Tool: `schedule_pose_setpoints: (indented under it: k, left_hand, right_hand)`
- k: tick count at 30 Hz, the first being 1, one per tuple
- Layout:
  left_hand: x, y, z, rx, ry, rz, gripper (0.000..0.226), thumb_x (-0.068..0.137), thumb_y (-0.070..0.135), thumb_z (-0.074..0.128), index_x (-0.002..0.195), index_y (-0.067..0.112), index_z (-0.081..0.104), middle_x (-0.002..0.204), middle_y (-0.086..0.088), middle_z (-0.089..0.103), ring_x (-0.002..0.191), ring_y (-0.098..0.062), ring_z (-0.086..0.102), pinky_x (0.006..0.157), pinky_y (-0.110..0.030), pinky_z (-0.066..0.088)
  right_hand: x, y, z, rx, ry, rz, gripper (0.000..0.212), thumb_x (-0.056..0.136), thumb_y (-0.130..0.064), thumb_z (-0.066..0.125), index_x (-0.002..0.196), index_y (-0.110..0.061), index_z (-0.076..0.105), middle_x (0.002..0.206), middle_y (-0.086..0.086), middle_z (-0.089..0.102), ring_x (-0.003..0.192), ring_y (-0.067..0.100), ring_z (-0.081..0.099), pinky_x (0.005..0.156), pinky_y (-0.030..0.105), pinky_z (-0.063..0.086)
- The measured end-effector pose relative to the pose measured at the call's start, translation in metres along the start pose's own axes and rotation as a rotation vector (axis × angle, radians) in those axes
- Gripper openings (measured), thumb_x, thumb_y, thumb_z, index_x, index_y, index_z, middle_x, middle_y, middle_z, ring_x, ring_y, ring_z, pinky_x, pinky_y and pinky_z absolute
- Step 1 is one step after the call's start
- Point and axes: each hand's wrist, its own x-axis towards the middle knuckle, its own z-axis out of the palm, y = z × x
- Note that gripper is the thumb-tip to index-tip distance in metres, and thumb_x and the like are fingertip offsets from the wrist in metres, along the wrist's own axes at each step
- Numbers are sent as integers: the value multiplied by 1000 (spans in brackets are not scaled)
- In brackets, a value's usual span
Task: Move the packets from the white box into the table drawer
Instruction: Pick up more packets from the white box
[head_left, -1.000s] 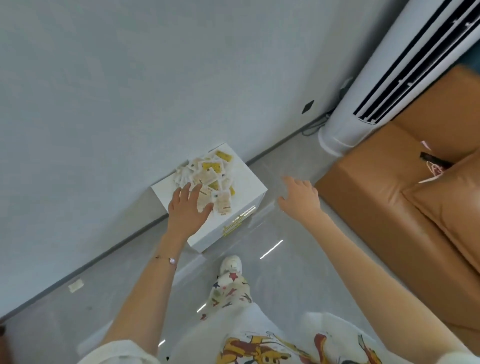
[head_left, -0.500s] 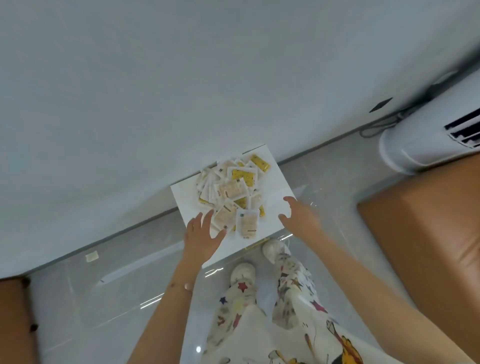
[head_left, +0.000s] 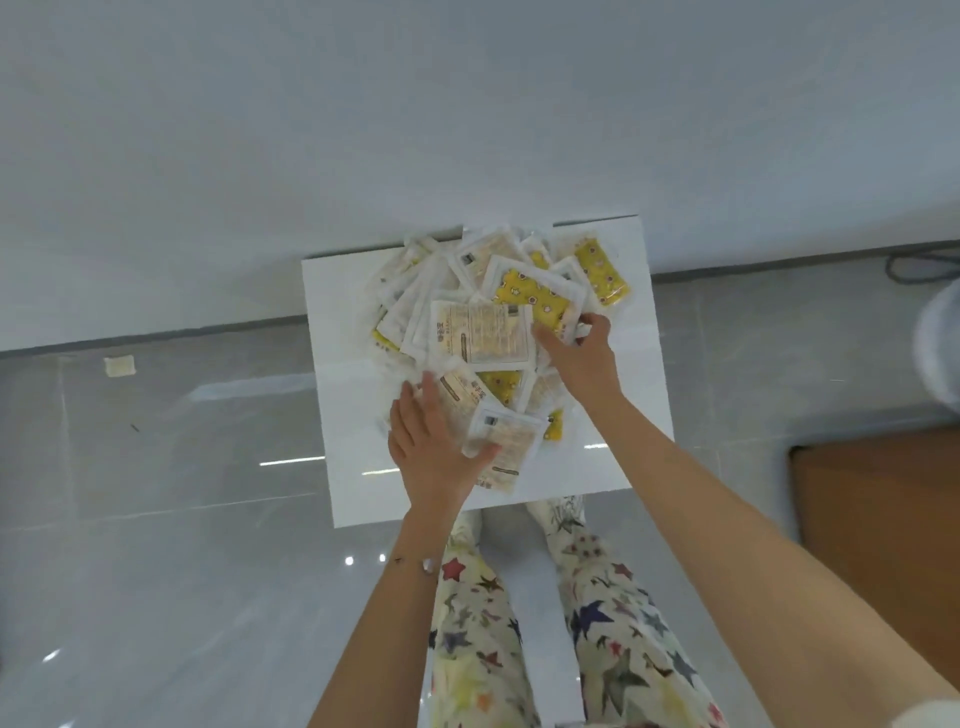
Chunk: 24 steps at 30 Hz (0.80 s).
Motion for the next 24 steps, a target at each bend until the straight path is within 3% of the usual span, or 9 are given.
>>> schedule_pose_setpoints:
  k: [2, 4, 7, 9, 12, 15, 20, 22, 24]
  left_hand:
    - [-2, -3, 6, 1, 66, -24, 125, 51, 88, 45, 150, 17, 19, 145, -17, 32, 131, -38, 31, 103, -52, 32]
    - [-4, -6, 8, -23, 99, -48, 121, 52, 86, 52, 147, 14, 30, 133, -16, 42, 120, -36, 38, 96, -50, 37]
    - [-8, -6, 3, -109, 54, -159, 101, 57, 58, 81, 136, 8, 42, 122, -14, 46, 114, -34, 41, 92, -47, 37]
    - [-11, -8, 0, -129, 55, -218, 85, 59, 46, 85, 124, 5, 48, 116, -14, 49, 108, -34, 44, 88, -46, 40]
    - [-15, -14, -2, -185, 73, -234, 65, 64, 37, 85, 107, 2, 51, 101, -13, 51, 93, -29, 45, 78, -41, 43]
    - [-19, -16, -5, -371, 53, -263, 44, 73, 24, 80, 95, 7, 46, 92, -9, 49, 85, -24, 46, 68, -30, 40]
    - [-30, -17, -11, -551, 63, -334, 30, 85, 22, 69, 101, 11, 45, 88, -3, 60, 74, -22, 59, 57, -24, 44]
    - [-34, -19, -12, -627, 77, -362, 30, 86, 21, 68, 104, 10, 47, 90, -7, 61, 76, -26, 60, 60, -28, 48]
    - [-37, -22, -12, -690, 83, -376, 31, 85, 19, 69, 106, 11, 47, 95, -12, 61, 83, -31, 62, 68, -39, 52]
  right_hand:
    - [6, 1, 2, 93, 28, 8, 64, 82, -43, 70, 128, -18, 34, 117, 3, 57, 96, 21, 60, 80, 34, 50]
    - [8, 5, 0, 162, 17, 8, 62, 81, -38, 73, 126, -18, 36, 112, 0, 55, 96, 18, 58, 80, 32, 50]
    - [8, 11, -7, 206, -31, 49, 56, 80, -36, 75, 124, -17, 46, 113, -1, 57, 101, 17, 59, 84, 33, 51]
    - [6, 15, -15, 189, -36, 66, 43, 79, -34, 75, 114, -17, 56, 109, 0, 63, 100, 19, 62, 89, 39, 53]
    - [4, 24, -28, 153, 8, 60, 35, 78, -26, 76, 107, -12, 62, 103, 3, 68, 95, 22, 65, 87, 41, 55]
    - [3, 25, -42, 133, 28, 44, 28, 81, -18, 73, 104, -11, 60, 99, 3, 65, 90, 23, 61, 75, 33, 51]
    - [7, 17, -46, 127, -73, 47, 35, 80, -15, 73, 111, -8, 58, 108, 4, 65, 97, 23, 61, 82, 34, 50]
    - [8, 14, -43, 148, -93, 43, 34, 80, -14, 73, 109, -7, 56, 109, 5, 65, 98, 22, 62, 84, 34, 52]
    - [6, 9, -39, 115, -28, -8, 28, 80, -14, 73, 101, -10, 55, 99, 2, 62, 89, 19, 59, 76, 30, 50]
